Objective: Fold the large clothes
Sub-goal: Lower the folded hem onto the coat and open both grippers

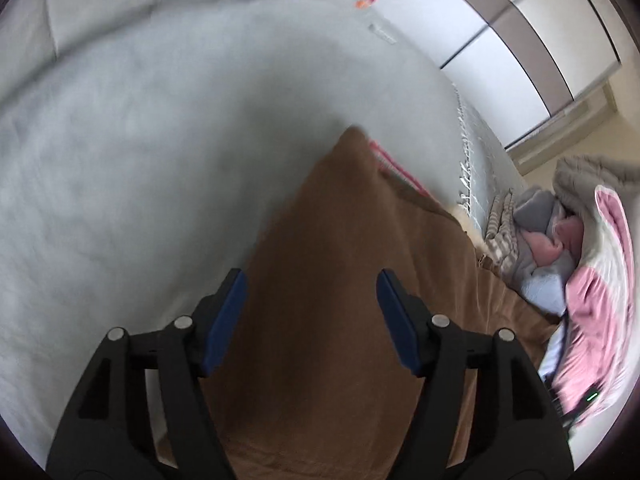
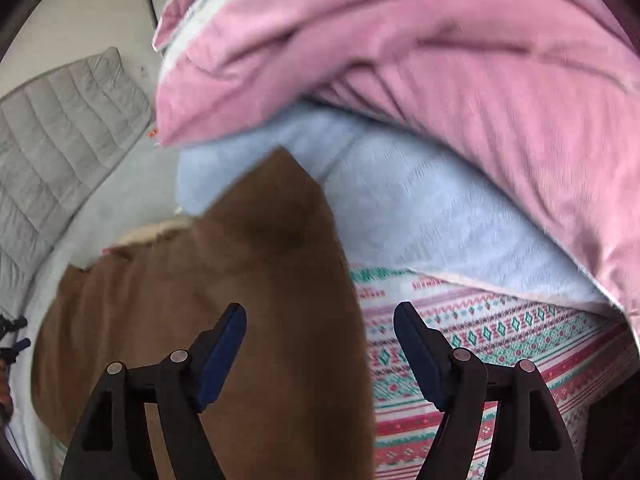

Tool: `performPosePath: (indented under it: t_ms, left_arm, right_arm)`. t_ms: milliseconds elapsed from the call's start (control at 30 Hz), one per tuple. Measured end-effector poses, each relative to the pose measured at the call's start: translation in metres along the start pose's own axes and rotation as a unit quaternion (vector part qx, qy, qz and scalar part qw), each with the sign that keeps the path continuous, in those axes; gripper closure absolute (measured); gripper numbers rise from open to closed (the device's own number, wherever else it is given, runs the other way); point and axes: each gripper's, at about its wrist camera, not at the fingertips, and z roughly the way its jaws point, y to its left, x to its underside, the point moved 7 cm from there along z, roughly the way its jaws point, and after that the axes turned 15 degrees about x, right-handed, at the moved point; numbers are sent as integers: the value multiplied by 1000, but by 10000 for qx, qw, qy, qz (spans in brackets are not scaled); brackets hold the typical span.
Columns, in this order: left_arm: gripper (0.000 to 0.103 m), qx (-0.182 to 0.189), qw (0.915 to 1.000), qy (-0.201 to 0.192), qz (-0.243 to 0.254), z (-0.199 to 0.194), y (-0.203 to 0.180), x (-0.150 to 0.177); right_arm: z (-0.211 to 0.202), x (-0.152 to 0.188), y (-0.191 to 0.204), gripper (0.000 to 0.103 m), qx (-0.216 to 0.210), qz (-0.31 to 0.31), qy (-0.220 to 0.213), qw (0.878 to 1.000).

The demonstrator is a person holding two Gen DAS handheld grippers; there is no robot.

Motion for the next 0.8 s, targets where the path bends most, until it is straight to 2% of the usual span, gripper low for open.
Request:
performPosePath:
  t_ms: [100,200,267,300,333,367,467,667,800]
  left_arm:
    - [35,-47,10000,8,60,12,0,-4]
    - [34,-359,9979,66,543,30,-4,-10]
    - [34,-651,9954,107,694,42,1,-11]
    - [35,-754,9946,95,712,48,4,-10]
    - [45,-785,9945,32,698,52,7,-9]
    - [56,-816,9943,-21,683,53,8,-10]
    - [66,-975,9927,-236,664,53,10,-9]
    - [76,-1352,9843,-690,902,56,3,-16]
    - [78,-1545,9762,-1070,1078,61,3,-23]
  right_arm:
    - [12,7,-5,26,119,-186,-103,9997]
    - [24,-1,7,27,154,-334,-293,9989]
    - [40,-7,19,46,207,-399,-259,9987]
    - [52,-6,25,78,364,-491,-133,9980]
    - [62,-5,28,91,490,-544,-23,9973]
    - [65,-2,32,92,603,-555,-11,9966]
    - [66,-9,37,95,957,-492,-263,9938]
    - [85,-15,39,96,1319,-21,-405,9904]
    - [104,-16,40,96,1474,185,-491,9877]
